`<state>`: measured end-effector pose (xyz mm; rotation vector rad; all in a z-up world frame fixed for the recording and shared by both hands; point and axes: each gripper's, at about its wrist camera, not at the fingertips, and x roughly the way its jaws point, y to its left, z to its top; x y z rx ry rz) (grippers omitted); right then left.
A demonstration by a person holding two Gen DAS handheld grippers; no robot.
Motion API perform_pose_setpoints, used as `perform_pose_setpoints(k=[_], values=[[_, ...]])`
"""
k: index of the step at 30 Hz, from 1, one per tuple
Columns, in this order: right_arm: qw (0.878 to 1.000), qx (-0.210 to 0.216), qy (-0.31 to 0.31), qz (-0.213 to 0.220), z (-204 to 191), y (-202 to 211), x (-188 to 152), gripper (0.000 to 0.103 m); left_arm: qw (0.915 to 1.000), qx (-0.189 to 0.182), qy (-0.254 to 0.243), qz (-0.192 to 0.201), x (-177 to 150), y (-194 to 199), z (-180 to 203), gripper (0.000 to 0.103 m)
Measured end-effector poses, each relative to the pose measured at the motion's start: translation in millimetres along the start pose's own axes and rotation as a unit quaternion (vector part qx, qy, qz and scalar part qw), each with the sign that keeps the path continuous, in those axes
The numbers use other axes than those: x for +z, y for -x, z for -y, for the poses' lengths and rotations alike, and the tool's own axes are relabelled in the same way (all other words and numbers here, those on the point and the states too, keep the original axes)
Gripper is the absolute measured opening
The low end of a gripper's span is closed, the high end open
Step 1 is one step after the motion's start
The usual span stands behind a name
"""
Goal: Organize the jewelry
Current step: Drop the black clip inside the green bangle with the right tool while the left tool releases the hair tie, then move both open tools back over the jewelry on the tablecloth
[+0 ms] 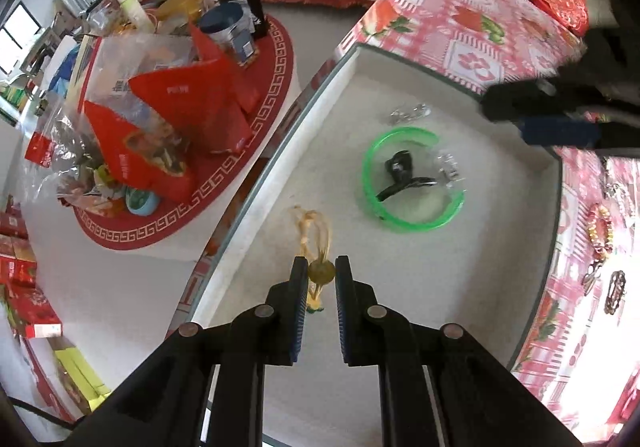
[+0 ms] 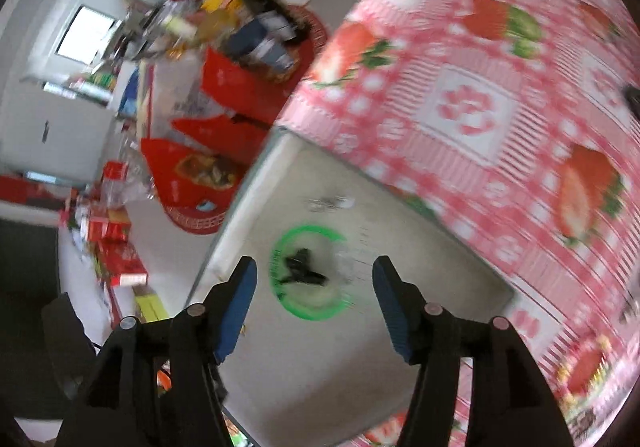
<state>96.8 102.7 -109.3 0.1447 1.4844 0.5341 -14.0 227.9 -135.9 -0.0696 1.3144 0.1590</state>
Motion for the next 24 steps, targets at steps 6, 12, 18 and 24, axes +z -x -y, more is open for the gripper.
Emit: perform_pose_setpoints(k=[6,12,18,24], values=[[0.998,-0.033,-0.052,0.019,47,37,-28,0.064,0.9997,0.005,-0.010,0.021,5,19,6,0.103],[0.990,-0.072,-0.117,0.035,104,70,-68,0.076,0.9977,0.010,-0.057,0.034,19,38,34,0.103],[0.976,-0.093,-0.190,0.045,159,96,-113,0.081,0.9926,-0.007,-0.116,0.035,29,45,80,0.103],[0.960,-0.114,-0.249,0.055,203,118,-152,0.082,0.9837,-0.022,-0.176,0.032,38,51,142,0.103]])
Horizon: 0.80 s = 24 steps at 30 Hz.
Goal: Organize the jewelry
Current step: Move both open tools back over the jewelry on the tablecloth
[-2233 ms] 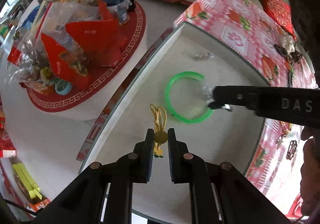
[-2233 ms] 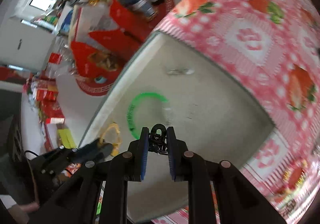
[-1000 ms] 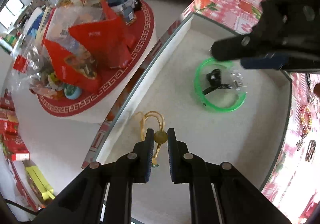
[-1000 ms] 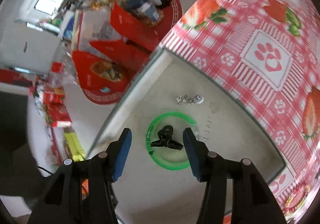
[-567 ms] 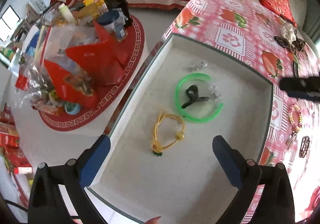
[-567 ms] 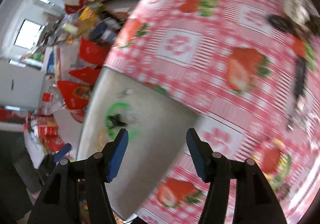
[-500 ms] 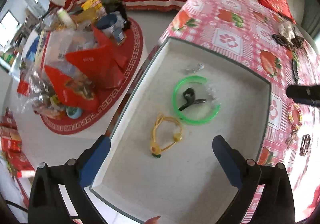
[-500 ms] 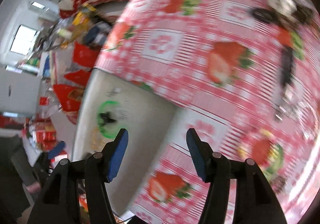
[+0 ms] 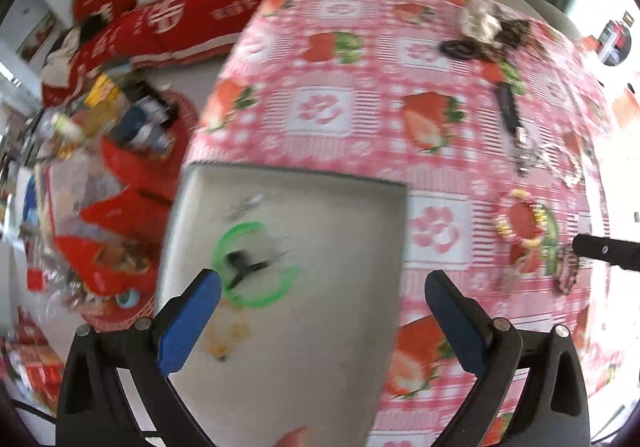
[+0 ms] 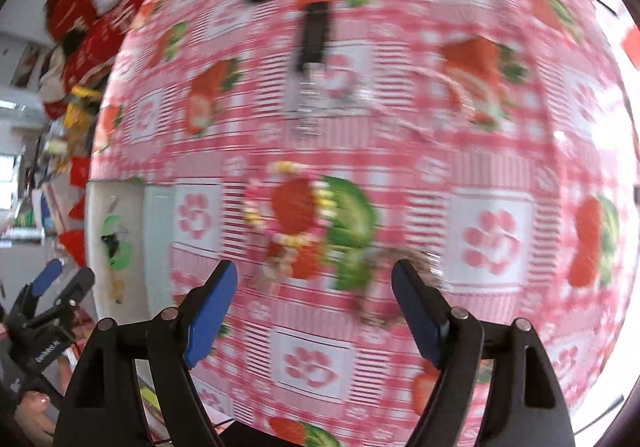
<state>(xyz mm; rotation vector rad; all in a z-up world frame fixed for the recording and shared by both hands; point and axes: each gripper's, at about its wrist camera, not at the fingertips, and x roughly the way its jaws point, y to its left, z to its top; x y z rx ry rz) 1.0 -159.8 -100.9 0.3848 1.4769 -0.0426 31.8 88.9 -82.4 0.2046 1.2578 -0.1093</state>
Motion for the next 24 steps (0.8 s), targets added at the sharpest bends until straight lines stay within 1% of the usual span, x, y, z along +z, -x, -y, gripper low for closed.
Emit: perform_pose_setpoints(k=[3,8,12,15,18,21,23,24], values=[[1.000,-0.013,-0.021,0.002,22,2,-4,0.082,0.9998,-0.003,-0.021,-0.002,10,-3,25,0.103],[0.998,-0.032,-0.044,0.004,51,6,-14,0.082,0.9975,-0.037,-0.055,-0.023,25,-15,69,0.103],[0.998,-0.038,-0.051,-0.002,66,4,-20,0.082,0.9946,-0.053,-0.083,-0.031,34,-26,102,0.103],[0.998,-0.043,-0.050,-0.004,71,2,-24,0.082,0.9933,-0.050,-0.097,-0.038,39,-38,118,0.103],[0.998,-0.046,-0.046,-0.004,74,2,-25,0.082,0.9926,-0.052,-0.100,-0.045,42,-48,126,0.103],[0.998,-0.047,-0.044,-0.001,75,2,-22,0.082,0.9913,-0.048,-0.110,-0.054,45,-60,134,0.096],[0.998,-0.043,-0.048,0.004,79,2,-19,0.082,0.9906,-0.047,-0.113,-0.062,47,-67,136,0.096],[0.998,-0.042,-0.050,0.006,79,2,-16,0.082,0.9903,-0.050,-0.112,-0.064,48,-70,137,0.090]])
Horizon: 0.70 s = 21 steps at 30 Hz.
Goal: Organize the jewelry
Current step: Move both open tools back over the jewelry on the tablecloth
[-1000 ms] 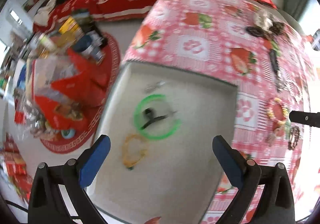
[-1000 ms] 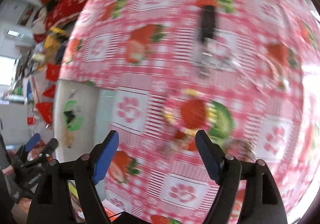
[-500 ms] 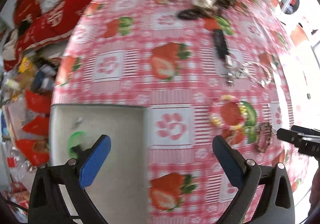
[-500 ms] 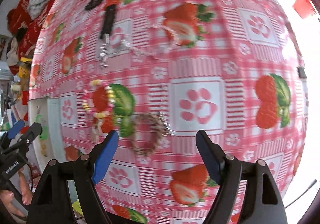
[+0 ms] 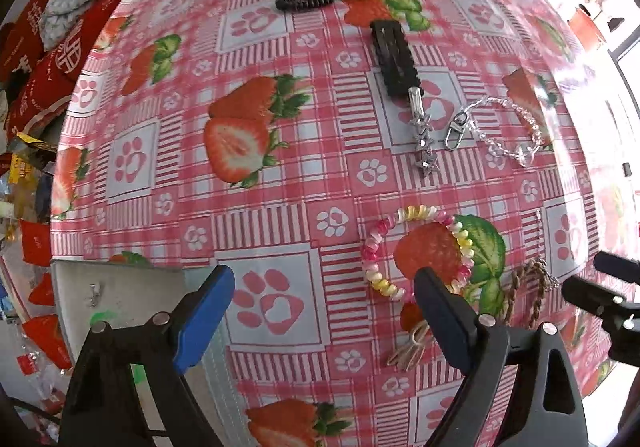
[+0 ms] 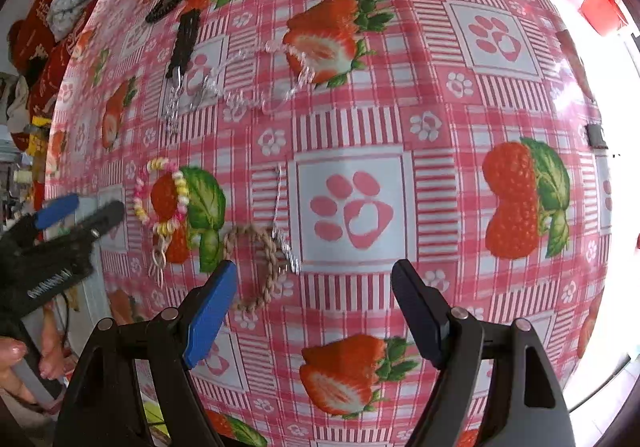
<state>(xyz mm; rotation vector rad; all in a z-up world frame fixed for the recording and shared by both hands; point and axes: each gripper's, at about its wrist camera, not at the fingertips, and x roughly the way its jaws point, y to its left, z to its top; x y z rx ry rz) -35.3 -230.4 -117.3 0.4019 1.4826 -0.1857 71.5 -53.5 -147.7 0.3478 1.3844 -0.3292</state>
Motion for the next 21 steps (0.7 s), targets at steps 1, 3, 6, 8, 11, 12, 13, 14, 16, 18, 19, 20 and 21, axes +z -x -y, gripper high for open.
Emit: perform_pose_setpoints(k=[1,3,6,8,11,12,13,14,16,18,19,20,21], values=[[1.000,0.001,0.000,0.002,1,0,4,0.082,1.0000,-0.001,-0.001,-0.003,2,-3,0,0.084],[1.000,0.000,0.003,0.002,1,-2,8,0.082,0.9999,-0.002,-0.002,-0.012,5,-9,1,0.084],[1.000,-0.010,0.009,0.007,1,-4,14,0.082,0.9999,-0.005,-0.005,-0.014,9,-14,3,0.084],[1.000,-0.015,0.007,0.017,1,-4,21,0.082,0.9998,-0.008,-0.010,-0.015,11,-19,5,0.084],[0.999,-0.023,0.021,0.035,-1,-5,39,0.082,0.9997,-0.008,-0.015,-0.020,15,-26,7,0.084],[0.999,-0.024,0.030,0.039,-4,-7,48,0.082,0.9996,-0.010,-0.015,-0.021,16,-30,7,0.084],[0.998,-0.023,0.037,0.040,-6,-8,53,0.082,0.9996,-0.014,-0.014,-0.019,18,-30,6,0.084],[0.998,-0.026,0.048,0.043,-9,-10,59,0.082,0.9996,-0.016,-0.015,-0.019,19,-30,6,0.084],[0.995,-0.041,0.075,0.054,-17,-14,73,0.082,0.9995,-0.019,-0.018,-0.017,21,-31,7,0.084],[0.993,-0.051,0.091,0.057,-22,-18,83,0.082,0.9995,-0.022,-0.018,-0.016,24,-31,7,0.084],[0.992,-0.056,0.096,0.059,-23,-20,88,0.082,0.9994,-0.024,-0.016,-0.016,25,-32,6,0.084],[0.992,-0.059,0.098,0.061,-24,-21,92,0.082,0.9994,-0.027,-0.013,-0.017,26,-32,4,0.084],[0.991,-0.062,0.097,0.064,-24,-21,96,0.082,0.9993,-0.030,-0.011,-0.016,25,-32,4,0.082]])
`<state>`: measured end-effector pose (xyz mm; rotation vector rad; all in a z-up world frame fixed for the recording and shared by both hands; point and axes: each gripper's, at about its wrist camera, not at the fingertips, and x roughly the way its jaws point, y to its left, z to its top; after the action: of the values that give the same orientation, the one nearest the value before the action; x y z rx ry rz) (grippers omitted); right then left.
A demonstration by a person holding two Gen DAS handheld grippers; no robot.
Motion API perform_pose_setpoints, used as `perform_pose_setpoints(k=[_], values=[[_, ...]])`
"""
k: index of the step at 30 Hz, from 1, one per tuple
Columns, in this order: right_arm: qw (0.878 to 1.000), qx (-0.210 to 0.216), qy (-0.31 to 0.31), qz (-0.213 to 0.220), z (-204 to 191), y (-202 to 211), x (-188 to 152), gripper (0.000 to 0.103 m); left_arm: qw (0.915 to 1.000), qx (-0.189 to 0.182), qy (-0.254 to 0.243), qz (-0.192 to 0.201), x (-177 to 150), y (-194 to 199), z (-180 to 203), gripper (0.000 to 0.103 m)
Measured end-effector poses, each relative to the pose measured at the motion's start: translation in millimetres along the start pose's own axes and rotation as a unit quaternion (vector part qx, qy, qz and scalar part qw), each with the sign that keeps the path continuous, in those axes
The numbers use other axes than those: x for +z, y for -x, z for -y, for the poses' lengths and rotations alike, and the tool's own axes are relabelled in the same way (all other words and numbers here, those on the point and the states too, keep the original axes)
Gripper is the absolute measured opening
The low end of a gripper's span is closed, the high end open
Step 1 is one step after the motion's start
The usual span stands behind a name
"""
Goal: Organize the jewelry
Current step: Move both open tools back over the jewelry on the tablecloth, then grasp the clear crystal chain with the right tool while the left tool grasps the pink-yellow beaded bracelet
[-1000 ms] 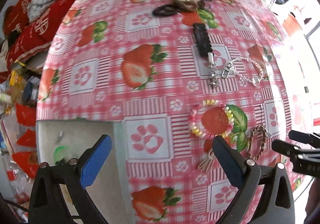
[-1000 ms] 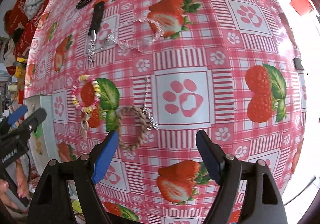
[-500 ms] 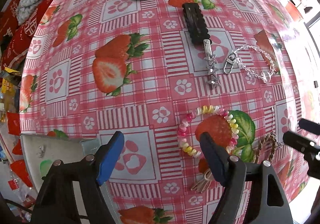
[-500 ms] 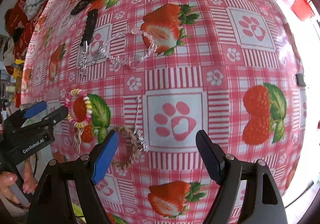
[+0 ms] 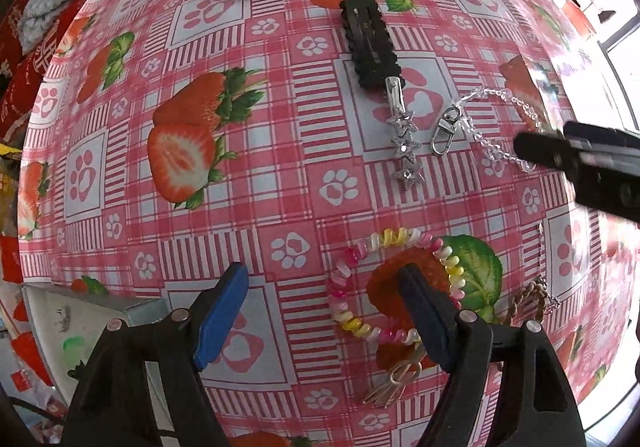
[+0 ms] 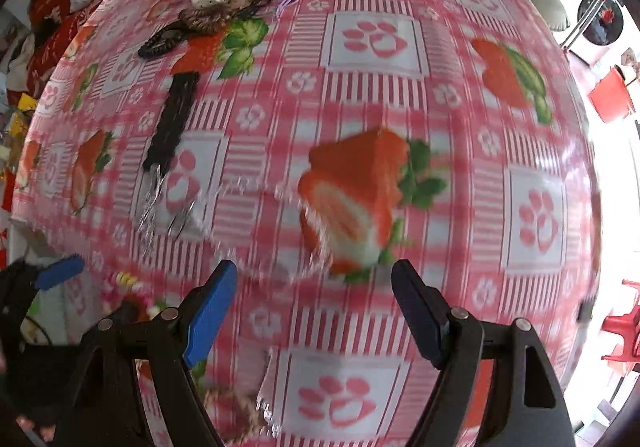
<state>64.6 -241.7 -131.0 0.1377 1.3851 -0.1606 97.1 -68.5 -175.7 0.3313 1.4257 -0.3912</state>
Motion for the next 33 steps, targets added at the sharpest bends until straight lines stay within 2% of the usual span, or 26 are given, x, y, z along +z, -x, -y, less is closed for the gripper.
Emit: perform_pose_setpoints(k=[3,5,8,11,13,15,16,17,19,21,26,33], values=[[1.000,-0.003,0.004,0.000,-3,-6,14,0.081,1.0000,-0.005,0.001,0.003,-1,0,-1,0.078],[0.999,-0.021,0.026,-0.003,-10,-11,18,0.080,0.9999,-0.010,-0.001,0.005,-6,3,1,0.072],[0.997,-0.038,0.066,0.010,-28,-14,22,0.075,0.9998,-0.012,-0.010,0.007,-9,8,9,0.061],[0.997,-0.035,0.064,0.007,-33,-15,26,0.071,0.9997,-0.014,-0.017,0.007,-9,10,19,0.048],[0.997,-0.035,0.066,0.007,-37,-16,29,0.066,0.9995,-0.014,-0.026,0.010,-9,11,27,0.029],[0.996,-0.032,0.077,0.008,-42,-13,28,0.054,0.9991,-0.012,-0.038,0.012,-9,13,34,0.015],[0.996,-0.030,0.084,0.009,-45,-10,23,0.043,0.9990,-0.013,-0.040,0.013,-8,15,38,0.015],[0.995,-0.029,0.092,0.008,-51,-10,23,0.026,0.9990,-0.020,-0.038,0.013,-8,15,40,0.015],[0.995,-0.030,0.095,0.006,-59,-9,23,0.005,0.9989,-0.040,-0.023,0.012,-9,15,40,0.015],[0.996,-0.030,0.085,0.007,-61,-9,24,0.005,0.9986,-0.049,-0.011,0.015,-9,18,37,0.015],[1.000,0.019,0.020,0.010,-39,3,22,0.005,0.9971,-0.067,0.013,0.031,-12,35,27,0.015],[0.999,0.048,-0.008,0.017,-25,28,17,0.005,0.9947,-0.080,0.028,0.058,-16,64,13,0.015]])
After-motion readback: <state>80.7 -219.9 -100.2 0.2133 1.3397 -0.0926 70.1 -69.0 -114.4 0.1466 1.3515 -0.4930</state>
